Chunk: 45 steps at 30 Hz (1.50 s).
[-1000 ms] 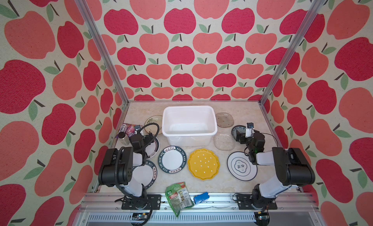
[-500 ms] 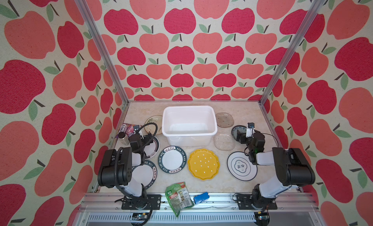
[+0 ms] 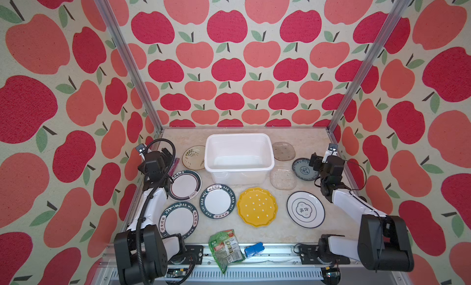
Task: Place the plates into the plastic bin on the countertop
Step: Rotate the plastic bin at the top-center of the table.
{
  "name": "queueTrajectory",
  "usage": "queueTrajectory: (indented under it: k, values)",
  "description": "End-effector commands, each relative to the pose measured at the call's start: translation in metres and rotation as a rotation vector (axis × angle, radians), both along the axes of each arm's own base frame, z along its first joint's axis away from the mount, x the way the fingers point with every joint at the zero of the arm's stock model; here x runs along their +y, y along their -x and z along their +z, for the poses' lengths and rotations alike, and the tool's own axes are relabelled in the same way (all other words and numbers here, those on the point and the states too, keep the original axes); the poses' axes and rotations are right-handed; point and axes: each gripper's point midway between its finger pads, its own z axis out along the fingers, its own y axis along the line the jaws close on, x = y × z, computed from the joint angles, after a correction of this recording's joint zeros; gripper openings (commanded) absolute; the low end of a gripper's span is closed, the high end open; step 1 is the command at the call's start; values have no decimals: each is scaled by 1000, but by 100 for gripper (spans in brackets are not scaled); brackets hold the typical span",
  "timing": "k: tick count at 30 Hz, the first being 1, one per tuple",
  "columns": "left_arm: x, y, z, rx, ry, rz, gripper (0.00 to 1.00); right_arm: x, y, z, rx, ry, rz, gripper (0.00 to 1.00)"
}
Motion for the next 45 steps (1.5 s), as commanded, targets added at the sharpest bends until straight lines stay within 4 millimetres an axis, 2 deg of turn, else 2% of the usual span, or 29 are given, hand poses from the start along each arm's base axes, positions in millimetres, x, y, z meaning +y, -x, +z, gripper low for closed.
queueTrajectory:
  k: [1,6,12,14,17,20,24,28,31,34,39,42,45]
  values:
    - [-12,19,-37,224,121,4,99,3,19,-18,144,-7,-59,99]
    - [-40,33,-29,246,183,-55,99,27,40,-8,188,-41,-21,99]
    - [-50,62,-34,305,188,5,99,63,66,-7,266,57,13,99]
    - [-54,66,-26,253,186,-20,99,73,73,-5,282,39,38,99]
    - [-67,72,-17,194,275,-88,99,88,83,3,274,-13,95,99]
    - [-85,80,-13,231,322,-180,99,102,93,13,272,-62,151,99]
    - [-102,99,-1,239,284,-262,99,124,108,20,293,-92,239,99]
    - [-117,121,7,268,324,-325,99,149,127,20,363,-82,330,99]
    - [-133,138,-1,349,364,-380,99,175,145,16,417,-80,448,99]
    - [-153,151,-10,404,399,-459,96,198,161,4,485,-152,549,98]
    - [-196,165,-36,496,524,-553,91,234,179,-15,595,-223,687,96]
    - [-226,168,-56,552,557,-610,87,235,186,-29,674,-213,679,93]
    - [-253,168,-69,608,454,-687,85,229,194,-46,754,-219,641,89]
